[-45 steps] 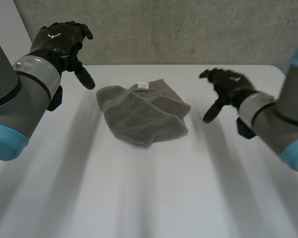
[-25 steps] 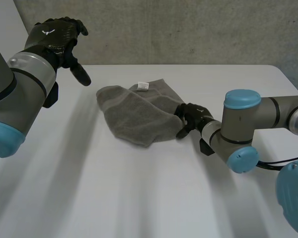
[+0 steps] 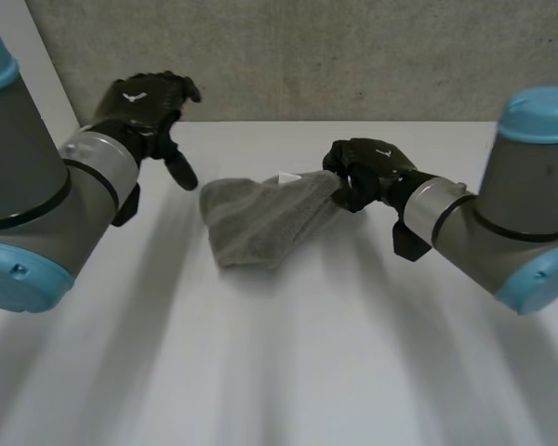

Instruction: Fold the towel.

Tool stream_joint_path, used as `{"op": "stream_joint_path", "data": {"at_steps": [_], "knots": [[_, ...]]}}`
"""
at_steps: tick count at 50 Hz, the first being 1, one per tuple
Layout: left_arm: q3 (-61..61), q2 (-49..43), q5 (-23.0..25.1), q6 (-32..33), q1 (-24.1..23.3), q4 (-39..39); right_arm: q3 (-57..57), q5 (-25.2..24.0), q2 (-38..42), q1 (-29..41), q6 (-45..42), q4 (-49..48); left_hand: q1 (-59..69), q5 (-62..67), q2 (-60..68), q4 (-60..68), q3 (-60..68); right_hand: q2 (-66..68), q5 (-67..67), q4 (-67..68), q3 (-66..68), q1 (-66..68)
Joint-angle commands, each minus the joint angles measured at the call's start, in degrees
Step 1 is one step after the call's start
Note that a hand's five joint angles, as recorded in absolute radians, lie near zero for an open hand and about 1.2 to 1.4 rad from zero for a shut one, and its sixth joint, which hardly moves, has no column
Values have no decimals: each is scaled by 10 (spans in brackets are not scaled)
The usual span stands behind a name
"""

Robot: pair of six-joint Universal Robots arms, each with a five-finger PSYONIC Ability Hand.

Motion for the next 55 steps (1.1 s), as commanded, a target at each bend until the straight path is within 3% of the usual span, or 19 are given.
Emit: {"op": "stream_joint_path", "data": {"at_steps": [1, 10, 12, 15, 23, 35, 41, 44, 51, 55], "knots": [[-14, -11, 105, 6, -7, 0, 59, -14, -91, -8, -105, 35, -26, -8, -23, -31, -26, 56, 38, 38, 42, 40], [-28, -44, 173, 10, -8, 1, 95, -28, -130, -3, -279, 165, -24, -6, -21, -29, -25, 56, 38, 38, 42, 40], [-26, -77, 208, 11, -9, 1, 127, -31, -135, -2, -359, 204, -19, -1, -16, -24, -20, 56, 38, 38, 42, 40], [-18, -115, 246, 11, -12, 1, 154, -31, -135, -5, -404, 218, -14, 4, -11, -19, -15, 56, 38, 38, 42, 40], [28, -205, 298, 34, -30, 11, 211, -33, -157, -14, -413, 215, -2, 16, 0, -7, -3, 56, 38, 38, 42, 40], [106, -309, 300, 138, -81, 3, 274, -49, -200, -42, -416, 190, 38, 56, 41, 33, 38, 56, 38, 38, 42, 40], [128, -326, 285, 164, -92, -7, 282, -58, -201, -67, -415, 182, 252, 270, 254, 247, 251, 56, 38, 38, 42, 40], [129, -320, 260, 164, -91, -9, 281, -59, -201, -81, -415, 180, 332, 351, 335, 327, 332, 56, 38, 38, 42, 40], [116, -280, 187, 163, -82, -11, 276, -60, -201, -91, -414, 171, 375, 393, 377, 370, 374, 56, 38, 38, 42, 40], [92, -255, 182, 161, -79, -18, 273, -61, -200, -90, -410, 171, 385, 403, 387, 380, 384, 56, 38, 38, 42, 40]]}}
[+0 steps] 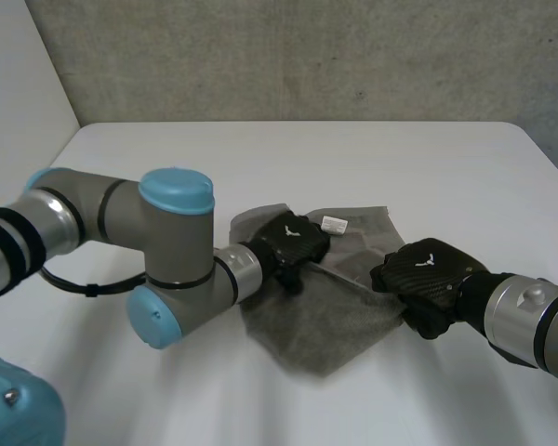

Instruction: Fold the towel.

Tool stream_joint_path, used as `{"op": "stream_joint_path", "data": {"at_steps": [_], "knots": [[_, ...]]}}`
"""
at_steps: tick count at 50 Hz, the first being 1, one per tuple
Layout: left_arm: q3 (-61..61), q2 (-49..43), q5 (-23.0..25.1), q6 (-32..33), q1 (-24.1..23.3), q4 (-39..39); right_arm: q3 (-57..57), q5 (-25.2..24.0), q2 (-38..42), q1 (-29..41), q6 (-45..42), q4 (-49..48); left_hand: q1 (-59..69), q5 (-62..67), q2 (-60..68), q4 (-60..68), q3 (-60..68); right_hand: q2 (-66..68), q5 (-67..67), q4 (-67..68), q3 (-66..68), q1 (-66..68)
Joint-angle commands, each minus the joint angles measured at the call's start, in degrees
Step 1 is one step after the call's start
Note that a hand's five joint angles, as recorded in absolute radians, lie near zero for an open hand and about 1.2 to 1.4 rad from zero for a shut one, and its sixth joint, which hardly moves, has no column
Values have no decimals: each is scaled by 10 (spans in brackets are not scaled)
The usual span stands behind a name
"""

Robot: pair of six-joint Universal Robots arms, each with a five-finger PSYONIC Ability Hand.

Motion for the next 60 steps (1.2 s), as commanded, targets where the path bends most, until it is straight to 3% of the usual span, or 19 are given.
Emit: {"op": "stream_joint_path", "data": {"at_steps": [1, 7, 9, 25, 33, 42, 43, 44, 45, 47, 49, 50, 51, 52, 53, 60], "knots": [[-48, 60, -29, -1, 10, -12, -7, -1, 1, 2, 4, -2, 41, 47, 36, 35, 40, 56, 38, 38, 42, 39], [-91, 99, -27, 1, 10, -26, -16, -2, 4, 5, 4, 0, 147, 153, 142, 141, 146, 56, 38, 38, 42, 39], [-97, 114, -27, 1, 10, -34, -35, -2, 9, 6, 4, 1, 279, 285, 274, 273, 278, 56, 38, 38, 42, 39], [-22, 111, -27, -10, 45, -28, -174, 2, 92, 41, 62, 9, 286, 292, 282, 280, 285, 56, 38, 38, 42, 39], [-54, 109, -25, -8, 45, -24, -165, -1, 95, 42, 71, 9, 286, 292, 282, 280, 285, 56, 38, 38, 42, 39], [-105, 88, -12, -1, 42, 31, -125, -1, 96, 35, 68, 3, 286, 292, 282, 280, 285, 56, 38, 38, 42, 39], [-109, 85, -3, 1, 42, 41, -118, -1, 96, 34, 68, 2, 163, 169, 159, 157, 162, 56, 38, 38, 42, 39], [-109, 85, -3, 1, 42, 41, -117, -1, 96, 34, 68, 2, 162, 168, 157, 156, 161, 56, 38, 38, 42, 39], [-111, 80, 8, 2, 42, 52, -111, -1, 96, 33, 68, 2, -96, -90, -101, -102, -97, 56, 38, 38, 42, 39], [-113, 79, 17, 2, 41, 61, -103, -1, 96, 32, 67, 2, -164, -158, -169, -170, -165, 56, 38, 38, 42, 39], [-110, 77, 34, 6, 41, 77, -83, 0, 96, 31, 64, 2, -168, -162, -172, -174, -168, -155, -174, -173, -169, -173], [-110, 77, 34, 6, 41, 77, -83, 0, 96, 31, 64, 2, -168, -162, -172, -174, -168, -157, -175, -175, -171, -174], [-108, 74, 41, 11, 41, 82, -74, 1, 96, 31, 63, 2, -171, -165, -176, -177, -172, -380, -399, -398, -394, -398], [-108, 74, 41, 11, 41, 82, -74, 1, 96, 31, 63, 2, -171, -165, -176, -177, -172, -382, -401, -400, -396, -400], [-106, 70, 47, 16, 41, 85, -63, 2, 96, 31, 64, 0, -173, -167, -177, -179, -174, -609, -627, -627, -623, -626], [-93, 51, 53, 31, 40, 88, -23, 8, 95, 25, 82, -37, -173, -167, -177, -179, -174, -644, -662, -662, -658, -661]]}}
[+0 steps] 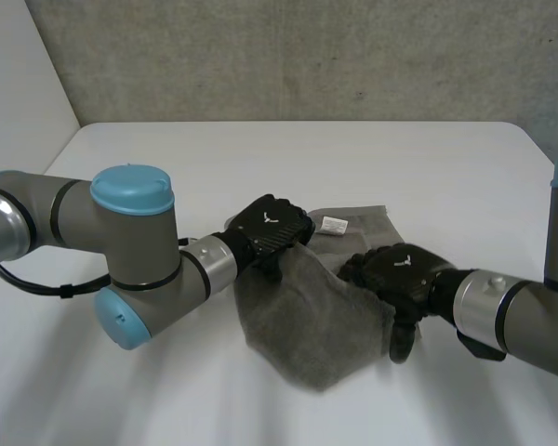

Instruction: Fold the towel.

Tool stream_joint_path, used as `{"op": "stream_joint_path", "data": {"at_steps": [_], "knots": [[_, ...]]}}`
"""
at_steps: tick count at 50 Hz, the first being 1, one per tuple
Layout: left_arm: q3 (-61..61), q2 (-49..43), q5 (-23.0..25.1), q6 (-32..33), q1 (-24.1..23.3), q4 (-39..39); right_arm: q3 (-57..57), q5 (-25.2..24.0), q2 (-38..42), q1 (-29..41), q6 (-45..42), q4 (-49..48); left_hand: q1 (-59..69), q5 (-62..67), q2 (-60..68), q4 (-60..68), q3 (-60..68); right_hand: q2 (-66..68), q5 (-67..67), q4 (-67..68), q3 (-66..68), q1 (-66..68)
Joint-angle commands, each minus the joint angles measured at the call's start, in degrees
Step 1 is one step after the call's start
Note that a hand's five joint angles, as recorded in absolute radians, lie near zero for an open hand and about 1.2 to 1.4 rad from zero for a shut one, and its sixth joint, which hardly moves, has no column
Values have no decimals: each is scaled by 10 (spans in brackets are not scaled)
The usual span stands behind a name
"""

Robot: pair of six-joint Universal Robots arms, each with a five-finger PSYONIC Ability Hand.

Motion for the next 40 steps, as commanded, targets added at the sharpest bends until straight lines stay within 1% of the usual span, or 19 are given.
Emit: {"op": "stream_joint_path", "data": {"at_steps": [1, 2, 3, 5, 6, 7, 8, 10, 13, 22, 24, 27, 29, 38, 40], "knots": [[15, -19, 5, 13, -3, 1, 43, 7, -1, -14, 30, -46, -16, -2, -20, -22, -20, -36, -32, -47, -43, -44], [19, -23, 6, 13, -4, 1, 53, 7, -2, -21, 54, -60, -16, -2, -20, -22, -20, -36, -32, -47, -43, -44], [19, -23, 6, 13, -4, 1, 53, 7, -2, -22, 54, -60, -16, -2, -20, -22, -20, -36, -32, -47, -43, -44], [24, -30, 7, 13, -7, 1, 69, 7, -6, -36, 115, -84, -16, -2, -20, -22, -20, -36, -32, -47, -43, -44], [24, -30, 7, 13, -7, 1, 69, 7, -6, -36, 115, -84, -16, -2, -20, -22, -20, -36, -32, -47, -43, -44], [29, -36, 7, 13, -8, 1, 77, 7, -7, -45, 144, -94, -16, -2, -20, -22, -20, -36, -32, -47, -43, -44], [29, -36, 7, 13, -8, 1, 77, 7, -7, -45, 144, -95, -16, -2, -20, -22, -20, -36, -32, -47, -43, -44], [39, -48, 8, 14, -11, 1, 96, 7, -12, -61, 184, -113, -16, -2, -20, -22, -20, -36, -32, -47, -43, -44], [49, -60, 8, 14, -17, 1, 112, 7, -14, -71, 204, -126, -16, -2, -20, -22, -20, -36, -32, -47, -43, -44], [70, -81, 8, 14, -18, 1, 135, 7, -14, -77, 213, -133, -15, -1, -18, -20, -18, -17, -12, -28, -23, -24], [77, -90, 8, 14, -18, 1, 142, 6, -14, -77, 213, -134, -15, -1, -18, -20, -18, 34, 38, 23, 27, 26], [80, -93, 8, 14, -19, 1, 146, 6, -14, -77, 213, -134, -15, -1, -18, -20, -18, 56, 60, 45, 49, 48], [85, -100, 8, 14, -21, 1, 155, 4, -14, -77, 214, -135, -15, -1, -18, -20, -18, 108, 112, 97, 101, 100], [96, -110, 8, 14, -29, 1, 171, 2, -14, -77, 214, -137, -16, -2, -20, -22, -20, 200, 205, 189, 194, 193], [97, -113, 8, 14, -29, 2, 175, 2, -14, -77, 214, -137, -13, 1, -16, -18, -17, 269, 273, 258, 262, 261]]}}
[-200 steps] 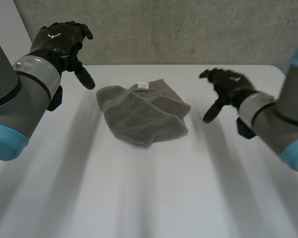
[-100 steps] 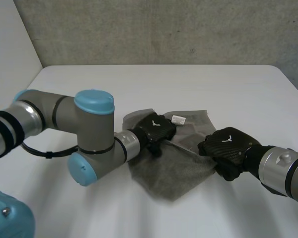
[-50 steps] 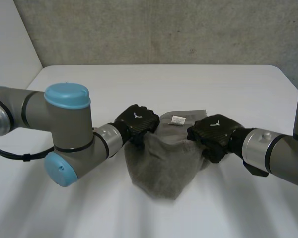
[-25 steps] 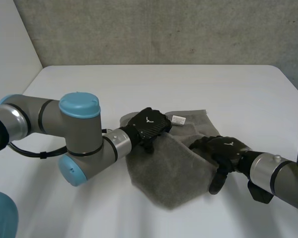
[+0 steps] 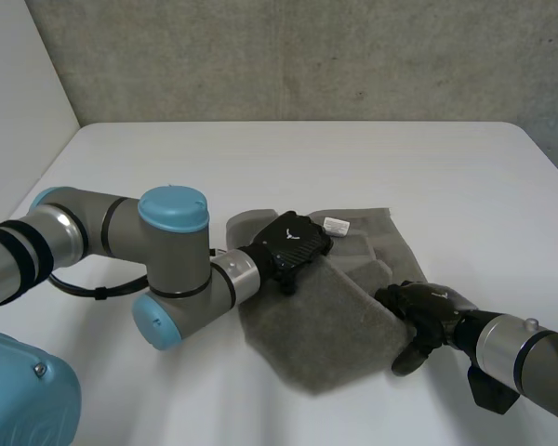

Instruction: Fold the towel.

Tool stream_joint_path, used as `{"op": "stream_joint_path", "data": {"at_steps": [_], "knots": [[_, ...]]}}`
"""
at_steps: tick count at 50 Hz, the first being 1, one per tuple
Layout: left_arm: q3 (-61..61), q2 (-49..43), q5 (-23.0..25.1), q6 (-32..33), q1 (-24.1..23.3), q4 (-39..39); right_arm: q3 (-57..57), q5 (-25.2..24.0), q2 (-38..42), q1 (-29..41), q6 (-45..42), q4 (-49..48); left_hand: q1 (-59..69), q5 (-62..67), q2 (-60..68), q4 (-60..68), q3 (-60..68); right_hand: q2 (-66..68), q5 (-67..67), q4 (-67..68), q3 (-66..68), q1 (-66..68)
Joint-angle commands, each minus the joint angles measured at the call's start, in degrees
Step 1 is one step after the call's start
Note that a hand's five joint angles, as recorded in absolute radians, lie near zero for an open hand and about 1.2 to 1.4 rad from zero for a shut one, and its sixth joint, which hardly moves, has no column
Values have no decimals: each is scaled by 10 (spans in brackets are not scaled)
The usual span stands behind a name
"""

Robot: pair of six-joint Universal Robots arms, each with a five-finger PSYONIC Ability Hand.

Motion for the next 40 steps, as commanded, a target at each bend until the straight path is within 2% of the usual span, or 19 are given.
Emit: {"op": "stream_joint_path", "data": {"at_steps": [1, 3, 5, 6, 8, 9, 10, 18, 20, 26, 28, 29, 31, 32, 33, 34, 36, 37, 40], "knots": [[5, -7, 0, 0, -2, 0, 11, 0, 0, 0, 0, -1, -13, 1, -15, -18, -17, 84, 86, 87, 85, 85], [6, -9, 1, 0, -3, 0, 11, 0, 0, 0, 0, -1, 2, 16, 1, -3, -2, 131, 133, 134, 132, 132], [9, -12, 10, 0, -3, -3, 11, -2, -3, 0, 1, -1, 119, 133, 118, 114, 115, 263, 265, 266, 264, 264], [9, -12, 10, 0, -3, -3, 11, -2, -3, 0, 1, -1, 120, 134, 118, 115, 116, 264, 266, 267, 265, 265], [9, -10, 22, 0, -3, -8, 8, -5, -13, 0, 1, -1, 329, 343, 327, 324, 325, 448, 450, 451, 449, 449], [9, -10, 22, 0, -3, -8, 8, -5, -13, 0, 1, -1, 330, 344, 329, 325, 326, 449, 451, 452, 450, 450], [7, -6, 26, 0, -3, -12, 6, -6, -21, 0, 2, 0, 442, 455, 440, 436, 438, 478, 480, 481, 479, 479], [7, 67, 55, -1, 0, -65, -46, -50, -68, 4, 12, 11, 443, 457, 441, 438, 439, 479, 480, 482, 480, 480], [15, 105, 66, -1, 9, -71, -97, -78, -73, 5, 20, 16, 443, 457, 441, 438, 439, 479, 480, 482, 480, 480], [56, 147, 60, -4, 27, -60, -214, -102, -58, 7, 28, 26, 443, 457, 441, 438, 439, 479, 480, 482, 480, 480], [108, 155, 46, -6, 34, -55, -327, -101, -18, 8, 25, 41, 443, 457, 441, 438, 439, 479, 480, 482, 480, 480], [109, 155, 46, -6, 34, -55, -328, -101, -18, 8, 25, 41, 443, 457, 441, 438, 439, 479, 480, 482, 480, 480], [177, 165, -2, -10, 38, -55, -475, -88, 9, 8, 25, 46, 443, 457, 441, 438, 439, 479, 480, 482, 480, 480], [177, 165, -3, -10, 38, -55, -475, -88, 9, 8, 25, 46, 443, 457, 441, 438, 439, 479, 480, 482, 480, 480], [208, 173, -39, -14, 44, -54, -535, -79, 11, 9, 27, 41, 443, 457, 441, 438, 439, 479, 480, 482, 480, 480], [208, 173, -40, -14, 44, -54, -581, -57, 9, 9, 26, 27, 443, 457, 441, 438, 439, 479, 480, 482, 480, 480], [241, 198, -108, -26, 50, -49, -604, -33, 4, 11, 26, -6, 443, 457, 441, 438, 439, 479, 480, 482, 480, 480], [241, 198, -108, -26, 50, -49, -604, -33, 4, 11, 27, -6, 443, 457, 441, 438, 439, 479, 480, 482, 480, 480], [224, 233, -144, -40, 51, -27, -583, 7, -27, 30, 28, -113, 443, 457, 441, 438, 439, 479, 480, 482, 480, 480]]}}
